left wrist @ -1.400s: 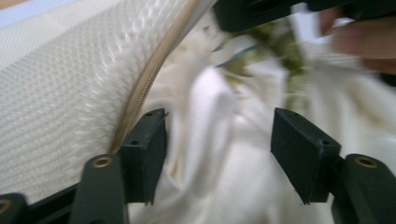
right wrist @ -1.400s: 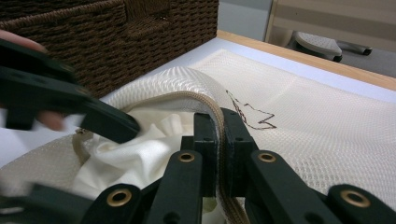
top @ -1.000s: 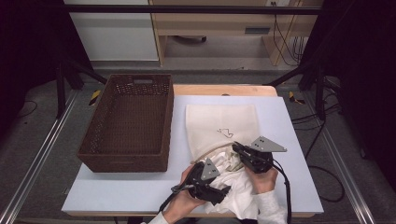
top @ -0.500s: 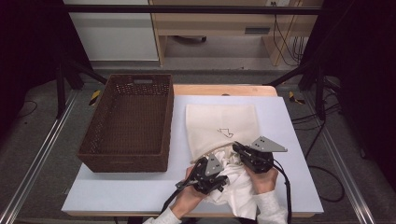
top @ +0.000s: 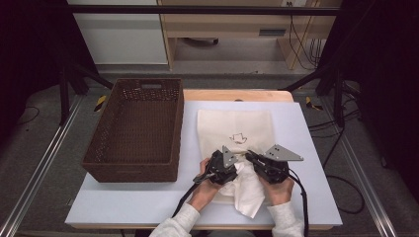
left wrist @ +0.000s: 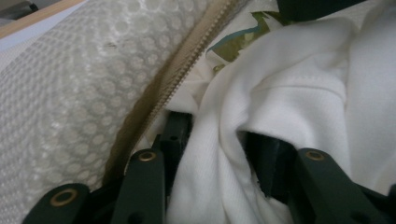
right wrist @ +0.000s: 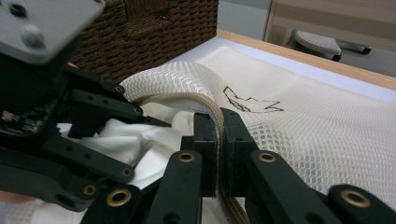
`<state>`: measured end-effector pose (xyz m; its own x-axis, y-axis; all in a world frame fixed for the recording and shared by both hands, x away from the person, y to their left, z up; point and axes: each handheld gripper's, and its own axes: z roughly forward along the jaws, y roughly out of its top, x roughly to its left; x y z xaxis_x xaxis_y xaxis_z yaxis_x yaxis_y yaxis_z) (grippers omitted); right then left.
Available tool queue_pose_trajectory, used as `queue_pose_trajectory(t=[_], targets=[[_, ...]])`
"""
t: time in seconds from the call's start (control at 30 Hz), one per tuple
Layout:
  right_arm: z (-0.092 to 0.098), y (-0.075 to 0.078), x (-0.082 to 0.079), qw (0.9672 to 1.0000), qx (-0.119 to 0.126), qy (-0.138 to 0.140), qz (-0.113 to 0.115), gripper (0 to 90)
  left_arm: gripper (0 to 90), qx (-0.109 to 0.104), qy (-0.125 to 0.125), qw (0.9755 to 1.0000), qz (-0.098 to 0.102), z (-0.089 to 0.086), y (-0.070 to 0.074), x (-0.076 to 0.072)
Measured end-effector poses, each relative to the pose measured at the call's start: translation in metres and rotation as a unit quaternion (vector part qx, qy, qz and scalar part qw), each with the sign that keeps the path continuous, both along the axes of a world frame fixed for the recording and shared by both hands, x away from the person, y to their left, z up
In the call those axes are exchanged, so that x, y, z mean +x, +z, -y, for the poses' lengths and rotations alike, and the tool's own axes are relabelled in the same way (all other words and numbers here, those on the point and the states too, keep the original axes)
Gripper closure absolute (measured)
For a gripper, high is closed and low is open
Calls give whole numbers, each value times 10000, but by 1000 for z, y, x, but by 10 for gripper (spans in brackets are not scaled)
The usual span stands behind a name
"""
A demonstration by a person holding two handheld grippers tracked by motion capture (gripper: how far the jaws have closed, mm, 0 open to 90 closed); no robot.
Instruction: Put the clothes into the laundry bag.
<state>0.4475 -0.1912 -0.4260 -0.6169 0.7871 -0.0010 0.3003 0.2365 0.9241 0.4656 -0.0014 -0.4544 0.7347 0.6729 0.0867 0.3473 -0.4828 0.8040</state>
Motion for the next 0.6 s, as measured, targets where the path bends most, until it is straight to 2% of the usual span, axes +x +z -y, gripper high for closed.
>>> queue_pose_trajectory(t=[0.07,0.17,0.27,0.3,0.37,0.43,0.5,0.6], targets=[[0,0,0,10000,-9,-1,-15,863,457,-77,5,9999,-69,-4,5,-6],[0,-1,1,10000,-20,-18,-15,862,319,-194,-182,9995,-147,-11,18,-20],[2,0,0,10000,-8,-36,8,862,272,-188,-326,9993,20,-20,32,-38],[2,1,0,10000,11,-46,-7,862,254,-252,-387,9989,80,-24,35,-44],[3,1,0,10000,5,-49,6,862,245,-333,-486,9983,45,-30,38,-52],[2,0,0,10000,4,-53,6,861,234,-231,-479,9985,-87,-32,32,-55],[2,0,0,10000,-14,-51,14,861,227,-66,-443,9987,-246,-29,20,-52],[2,0,1,10000,-8,-43,-10,861,245,37,-388,9969,-681,-20,-6,-43]])
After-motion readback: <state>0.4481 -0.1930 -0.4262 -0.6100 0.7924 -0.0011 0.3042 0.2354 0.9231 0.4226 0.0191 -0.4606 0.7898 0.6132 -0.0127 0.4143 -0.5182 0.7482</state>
